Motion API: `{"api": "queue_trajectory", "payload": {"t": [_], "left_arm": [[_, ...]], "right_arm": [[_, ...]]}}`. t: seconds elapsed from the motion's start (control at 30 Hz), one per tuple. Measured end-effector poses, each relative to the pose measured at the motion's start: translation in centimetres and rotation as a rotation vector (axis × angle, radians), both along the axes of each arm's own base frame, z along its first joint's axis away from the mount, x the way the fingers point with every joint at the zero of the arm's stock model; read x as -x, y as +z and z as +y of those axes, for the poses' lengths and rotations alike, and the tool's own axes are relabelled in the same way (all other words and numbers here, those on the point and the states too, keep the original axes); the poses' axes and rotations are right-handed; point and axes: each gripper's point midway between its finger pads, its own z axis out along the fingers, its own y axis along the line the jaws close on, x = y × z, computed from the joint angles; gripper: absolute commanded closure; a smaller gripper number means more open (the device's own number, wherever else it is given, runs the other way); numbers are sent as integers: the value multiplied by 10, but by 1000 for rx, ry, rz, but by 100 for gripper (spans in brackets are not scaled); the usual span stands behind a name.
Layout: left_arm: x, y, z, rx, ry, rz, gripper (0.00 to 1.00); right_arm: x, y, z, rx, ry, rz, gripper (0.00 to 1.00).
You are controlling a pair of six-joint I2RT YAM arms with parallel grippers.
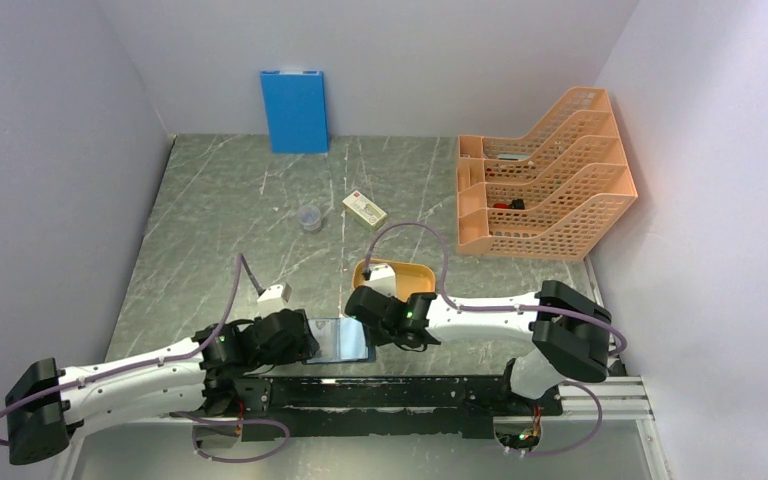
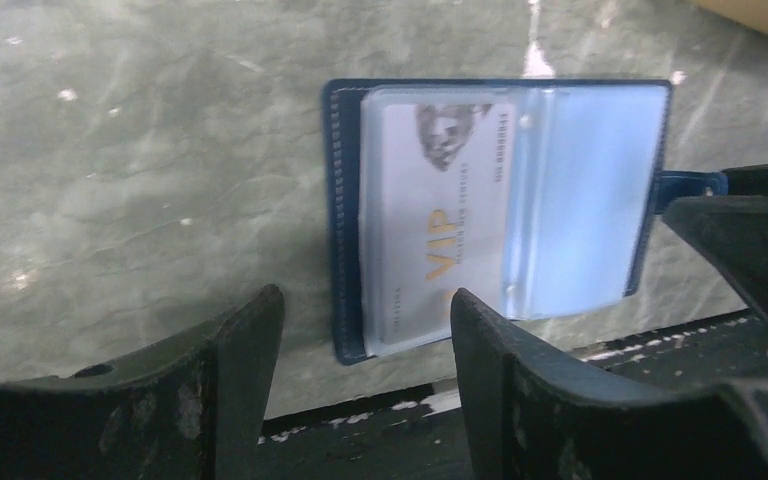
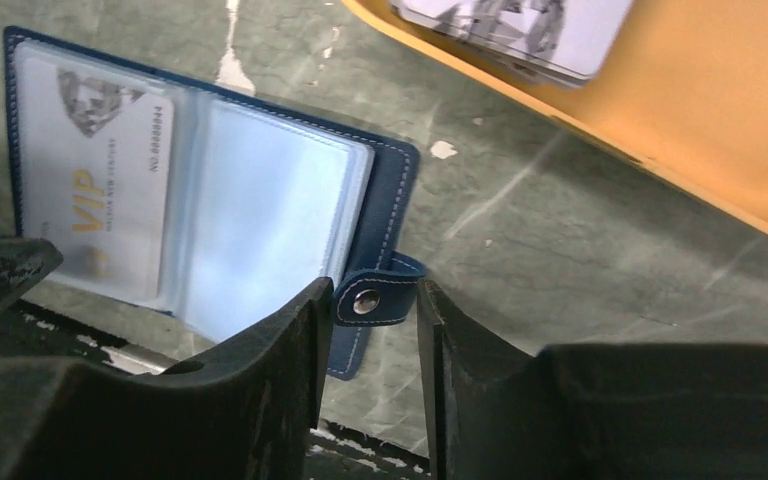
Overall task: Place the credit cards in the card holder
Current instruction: Pick up the credit card from the storage box.
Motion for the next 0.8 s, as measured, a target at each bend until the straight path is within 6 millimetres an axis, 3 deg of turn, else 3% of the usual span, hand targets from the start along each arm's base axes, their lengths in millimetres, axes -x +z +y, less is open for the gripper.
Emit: {"api": "queue_trajectory", "payload": {"t": [0.53, 0.8], "left_arm": [[-10, 2, -32, 64, -41, -19, 34], [-11, 2, -35, 68, -43, -22, 33]], "right_arm": [[-11, 2, -33, 47, -105, -27, 72], [-14, 12, -35, 15, -116, -37, 57]]}}
